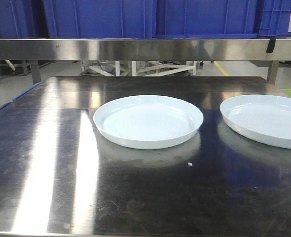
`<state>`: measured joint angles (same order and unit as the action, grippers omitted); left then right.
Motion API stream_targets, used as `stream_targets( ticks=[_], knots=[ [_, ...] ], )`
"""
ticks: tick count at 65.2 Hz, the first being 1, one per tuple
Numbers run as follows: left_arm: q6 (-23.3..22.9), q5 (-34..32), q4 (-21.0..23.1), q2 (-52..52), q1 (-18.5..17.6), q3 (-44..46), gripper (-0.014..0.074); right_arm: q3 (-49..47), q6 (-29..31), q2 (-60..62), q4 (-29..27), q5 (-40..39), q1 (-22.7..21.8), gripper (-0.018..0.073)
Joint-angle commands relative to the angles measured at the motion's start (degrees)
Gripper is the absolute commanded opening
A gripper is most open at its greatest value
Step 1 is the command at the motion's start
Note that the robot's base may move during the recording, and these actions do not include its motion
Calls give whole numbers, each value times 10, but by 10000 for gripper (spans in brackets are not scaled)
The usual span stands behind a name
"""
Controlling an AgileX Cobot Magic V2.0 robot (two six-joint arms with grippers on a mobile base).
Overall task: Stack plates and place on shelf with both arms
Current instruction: 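Move the right gripper over the rim of the other white plate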
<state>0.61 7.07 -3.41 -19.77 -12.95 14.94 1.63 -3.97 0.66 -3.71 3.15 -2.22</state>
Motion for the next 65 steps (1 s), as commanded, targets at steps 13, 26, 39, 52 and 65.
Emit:
stream_targets(
  ticks=[13,26,39,52,65],
  knots=[
    [-6,-53,0,-4,1,17,82,-131,49,-155,20,81,-2,57],
    [-6,-53,0,-4,1,17,82,-251,57,-334,22,159,-2,57],
    [-6,-53,0,-4,1,17,82,-348,56,-480,6,238,-2,57],
    [-6,-53,0,-4,1,17,82,-453,56,-636,-23,323,-7,57],
    [-6,-53,0,-4,1,17,82,-591,57,-776,-34,401,-45,77]
  ],
)
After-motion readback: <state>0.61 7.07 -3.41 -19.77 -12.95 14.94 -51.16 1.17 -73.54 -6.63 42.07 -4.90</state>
